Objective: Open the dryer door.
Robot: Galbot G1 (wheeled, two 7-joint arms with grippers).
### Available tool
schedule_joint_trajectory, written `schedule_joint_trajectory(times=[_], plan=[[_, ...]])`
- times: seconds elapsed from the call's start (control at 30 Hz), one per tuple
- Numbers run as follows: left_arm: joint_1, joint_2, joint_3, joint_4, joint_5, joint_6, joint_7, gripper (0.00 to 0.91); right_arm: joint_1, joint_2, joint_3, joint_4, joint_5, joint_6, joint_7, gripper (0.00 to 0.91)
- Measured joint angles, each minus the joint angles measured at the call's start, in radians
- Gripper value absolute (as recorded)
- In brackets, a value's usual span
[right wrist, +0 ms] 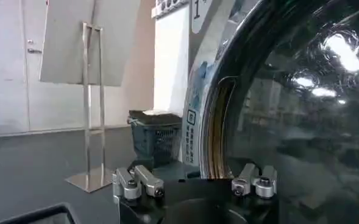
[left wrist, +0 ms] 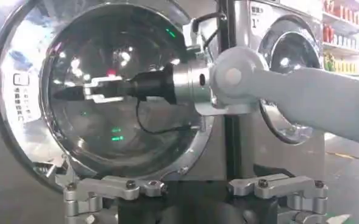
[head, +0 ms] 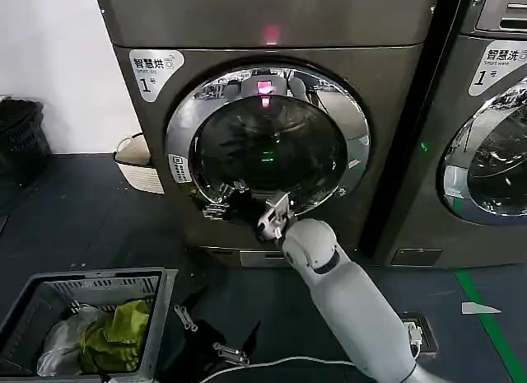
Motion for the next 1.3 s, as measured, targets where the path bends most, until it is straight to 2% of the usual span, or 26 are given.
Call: schedule_joint_trajectory(times=[1.3], plan=[[-0.009,0.002,0.004,0.008,-0.001,-0.004,0.001,0.907,0.11,0.099,-0.057,-0.198,-0.01,0.036,0.009,0.878]])
